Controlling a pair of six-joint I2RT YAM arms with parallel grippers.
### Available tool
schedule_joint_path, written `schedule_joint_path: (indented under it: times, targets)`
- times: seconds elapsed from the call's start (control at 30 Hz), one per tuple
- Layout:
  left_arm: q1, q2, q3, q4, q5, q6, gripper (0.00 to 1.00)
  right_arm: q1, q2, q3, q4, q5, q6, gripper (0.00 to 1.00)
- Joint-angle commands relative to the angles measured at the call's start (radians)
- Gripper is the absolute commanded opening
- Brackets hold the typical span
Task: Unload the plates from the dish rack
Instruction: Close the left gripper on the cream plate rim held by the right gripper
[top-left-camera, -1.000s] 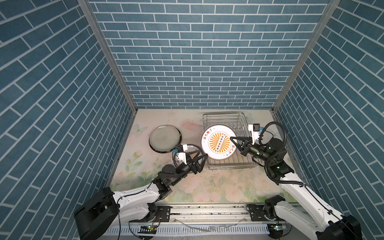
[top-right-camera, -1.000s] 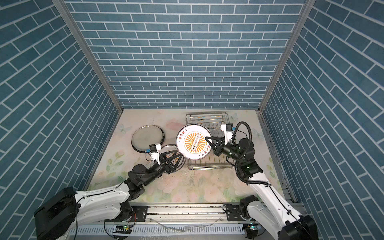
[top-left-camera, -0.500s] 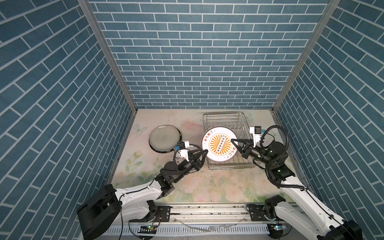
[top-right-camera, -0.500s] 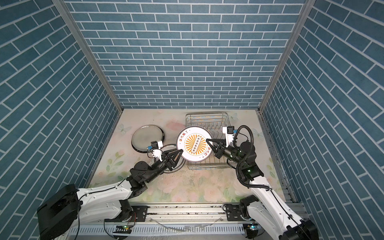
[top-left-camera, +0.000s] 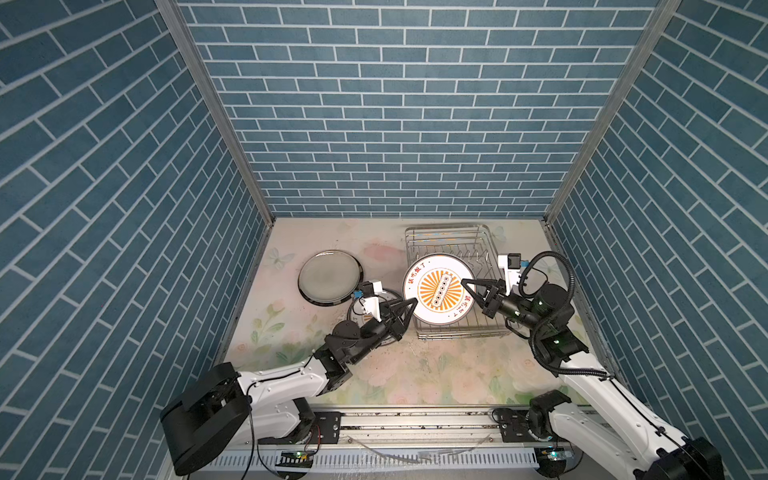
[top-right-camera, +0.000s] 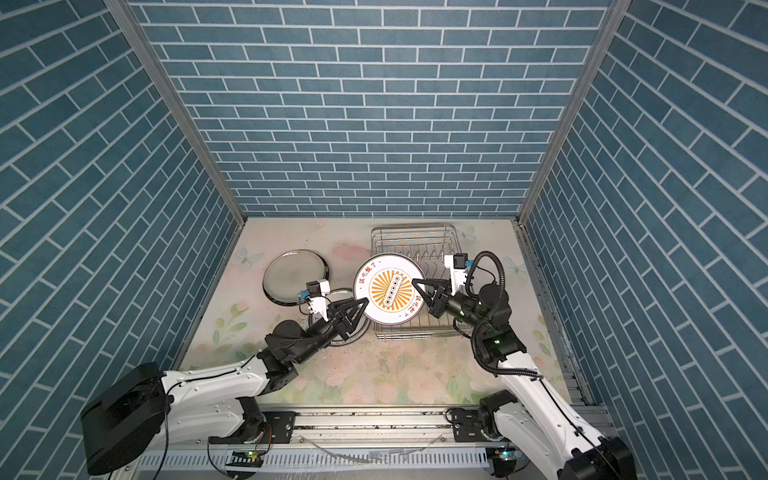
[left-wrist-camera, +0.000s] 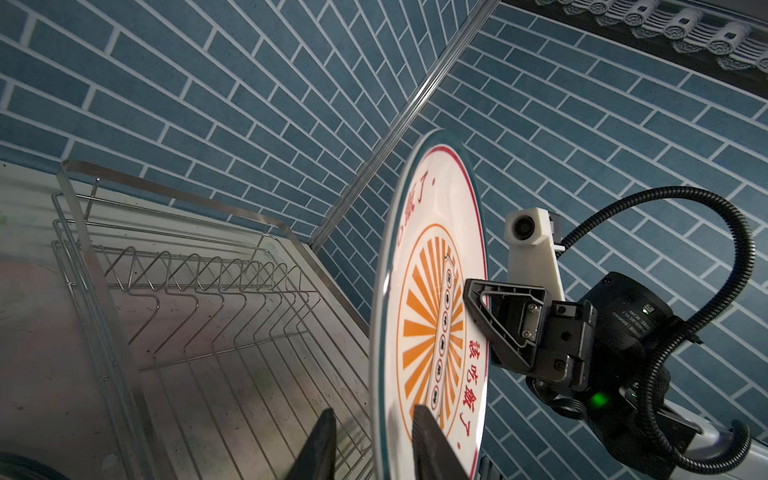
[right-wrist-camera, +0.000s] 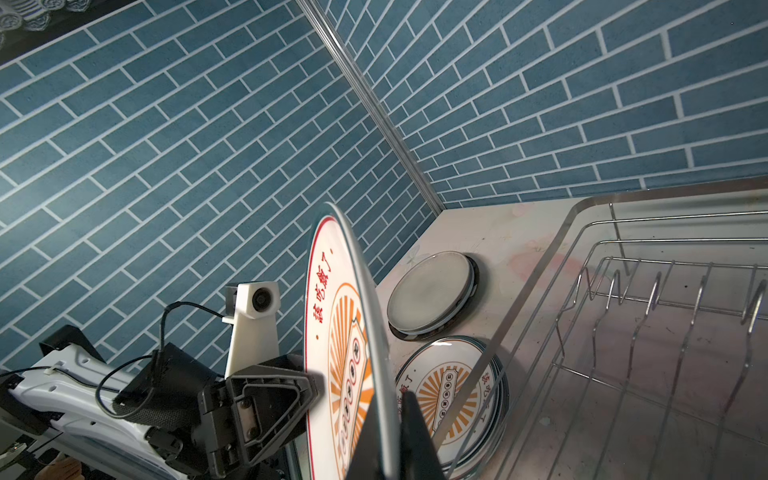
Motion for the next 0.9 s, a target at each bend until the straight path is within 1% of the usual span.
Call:
schedule_joint_path:
  times: [0.0,0.07,0.2,0.37,0.57,0.67,0.73,0.87]
  targets:
    - [-0.004,0.015,0.031,0.011,0.015,-0.006,0.31,-0.001,-0.005,-0.011,0.063,0.010,0.021,0.00]
    - [-0.005,0.024,0.042,-0.002,0.018,-0.007,0.30,-0.001,-0.004,-0.012,0.057,0.020,0.012,0.00]
    - [-0.004,0.055,0.036,0.046,0.015,-0.015,0.29,-0.001,0.002,-0.001,0.038,0.027,0.008,0.00]
    - [-0.004,0.056,0.038,0.029,0.006,-0.038,0.32,0.000,0.000,-0.004,0.039,0.026,0.012,0.00]
    - [-0.004,0.061,0.036,0.045,0.011,-0.042,0.32,0.000,0.014,-0.002,0.046,0.019,0.014,0.00]
    - [-0.004,0.062,0.041,0.038,0.008,-0.041,0.26,0.000,0.019,-0.002,0.049,0.019,0.013,0.00]
    - [-0.004,0.066,0.042,0.033,0.003,-0.043,0.19,0.000,0.023,-0.003,0.048,0.017,0.013,0.00]
    - [-0.004,0.075,0.044,0.028,-0.002,-0.049,0.13,0.000,0.032,-0.004,0.056,0.016,0.013,0.00]
